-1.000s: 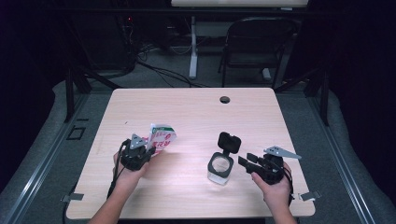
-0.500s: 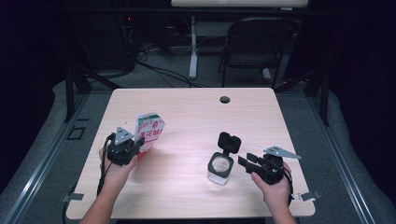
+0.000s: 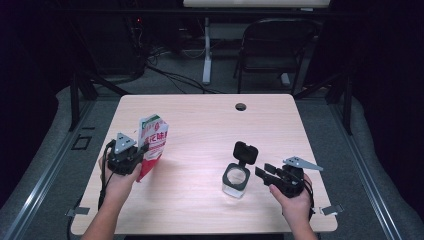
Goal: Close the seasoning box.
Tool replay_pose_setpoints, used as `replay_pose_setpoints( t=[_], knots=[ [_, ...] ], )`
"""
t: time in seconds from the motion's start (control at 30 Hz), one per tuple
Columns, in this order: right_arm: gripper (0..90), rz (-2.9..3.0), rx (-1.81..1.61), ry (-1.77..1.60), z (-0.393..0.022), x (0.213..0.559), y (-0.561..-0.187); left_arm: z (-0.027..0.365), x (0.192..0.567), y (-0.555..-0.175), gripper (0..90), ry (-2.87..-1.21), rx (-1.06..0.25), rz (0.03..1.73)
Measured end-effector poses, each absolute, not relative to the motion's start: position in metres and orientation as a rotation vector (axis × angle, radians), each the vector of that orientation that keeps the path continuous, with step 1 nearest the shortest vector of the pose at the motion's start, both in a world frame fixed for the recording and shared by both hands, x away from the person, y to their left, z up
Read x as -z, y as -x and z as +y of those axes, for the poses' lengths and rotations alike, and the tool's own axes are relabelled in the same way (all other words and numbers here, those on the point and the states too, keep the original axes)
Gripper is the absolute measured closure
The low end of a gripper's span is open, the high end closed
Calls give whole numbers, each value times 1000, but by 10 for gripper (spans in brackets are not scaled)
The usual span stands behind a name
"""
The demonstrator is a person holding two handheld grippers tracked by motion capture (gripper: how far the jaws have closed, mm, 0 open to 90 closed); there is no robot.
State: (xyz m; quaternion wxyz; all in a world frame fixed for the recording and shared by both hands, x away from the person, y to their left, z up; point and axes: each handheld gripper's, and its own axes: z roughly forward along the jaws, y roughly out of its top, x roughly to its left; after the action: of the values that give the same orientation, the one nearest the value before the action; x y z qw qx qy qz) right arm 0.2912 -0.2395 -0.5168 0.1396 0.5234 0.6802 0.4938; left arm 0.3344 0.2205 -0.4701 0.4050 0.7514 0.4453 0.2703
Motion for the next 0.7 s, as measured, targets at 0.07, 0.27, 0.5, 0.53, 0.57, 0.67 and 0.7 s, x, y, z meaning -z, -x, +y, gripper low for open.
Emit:
replay_pose_setpoints(
  t=[0.07, 0.27, 0.5, 0.53, 0.57, 0.67, 0.7],
  knots=[
    [535, 1960, -1437, -1511, -240, 516, -291, 219, 469, -334, 900, -1894, -679, 1111],
    [540, 1959, -1430, -1502, -240, 516, -290, 212, 467, -332, 900, -1904, -660, 1080],
    [541, 1962, -1404, -1500, -241, 516, -288, 198, 468, -331, 900, -1928, -631, 1031],
    [542, 1962, -1413, -1499, -241, 516, -288, 195, 467, -331, 900, -1931, -627, 1024],
    [541, 1960, -1414, -1499, -241, 516, -287, 193, 467, -331, 900, -1934, -622, 1016],
    [541, 1957, -1407, -1505, -243, 517, -286, 187, 466, -331, 900, -1942, -606, 992],
    [541, 1958, -1405, -1504, -243, 517, -286, 184, 466, -331, 900, -1943, -605, 986]
  ],
)
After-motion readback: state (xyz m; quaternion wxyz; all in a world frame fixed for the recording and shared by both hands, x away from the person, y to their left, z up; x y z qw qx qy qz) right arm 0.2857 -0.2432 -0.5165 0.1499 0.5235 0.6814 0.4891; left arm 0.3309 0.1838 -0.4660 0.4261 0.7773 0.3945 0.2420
